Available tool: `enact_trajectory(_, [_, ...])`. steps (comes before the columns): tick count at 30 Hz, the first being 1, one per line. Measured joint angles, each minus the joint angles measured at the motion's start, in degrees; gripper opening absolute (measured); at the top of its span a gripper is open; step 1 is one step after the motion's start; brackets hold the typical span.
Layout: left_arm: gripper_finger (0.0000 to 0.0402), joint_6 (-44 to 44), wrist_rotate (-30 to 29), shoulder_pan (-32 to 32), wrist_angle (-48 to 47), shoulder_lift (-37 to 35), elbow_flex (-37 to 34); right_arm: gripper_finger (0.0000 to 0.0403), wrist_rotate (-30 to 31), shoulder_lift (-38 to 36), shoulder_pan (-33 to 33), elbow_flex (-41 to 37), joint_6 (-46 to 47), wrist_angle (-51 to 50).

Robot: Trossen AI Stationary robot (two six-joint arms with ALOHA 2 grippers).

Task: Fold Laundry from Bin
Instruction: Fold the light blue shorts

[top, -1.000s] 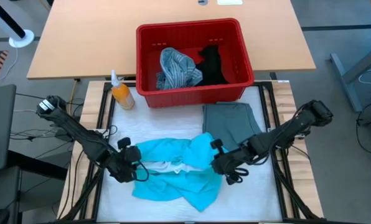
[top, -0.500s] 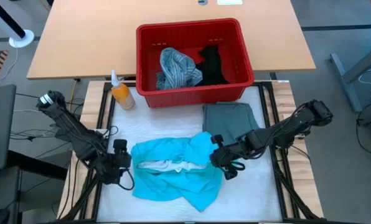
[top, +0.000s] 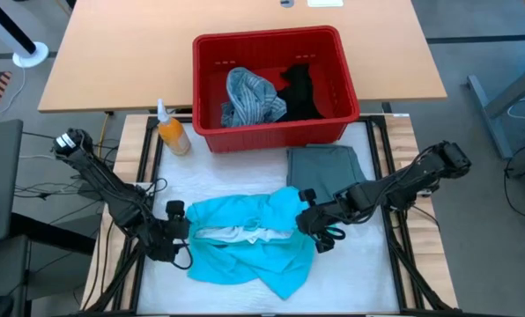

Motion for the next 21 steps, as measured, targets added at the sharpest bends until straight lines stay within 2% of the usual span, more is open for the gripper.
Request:
enact_trajectory(4, [0.0313, 3.4, -2.1, 0.6, 7.2, 0.7, -1.0, 0.0045, 0.0, 0.0, -0.3, 0.0, 0.0, 0.0])
enact_trajectory(11, [0.0313, 6.1, -3.1, 2.6, 7.2, 6.0, -0.9, 0.0045, 0.2, 0.0, -0.3, 0.0, 0.3, 0.0])
enact_trajectory(21, [0.0311, 10.5, -3.8, 2.9, 13.3, 12.4, -0.8, 0.0045, 0.2, 0.0, -0.3, 0.0, 0.9, 0.0])
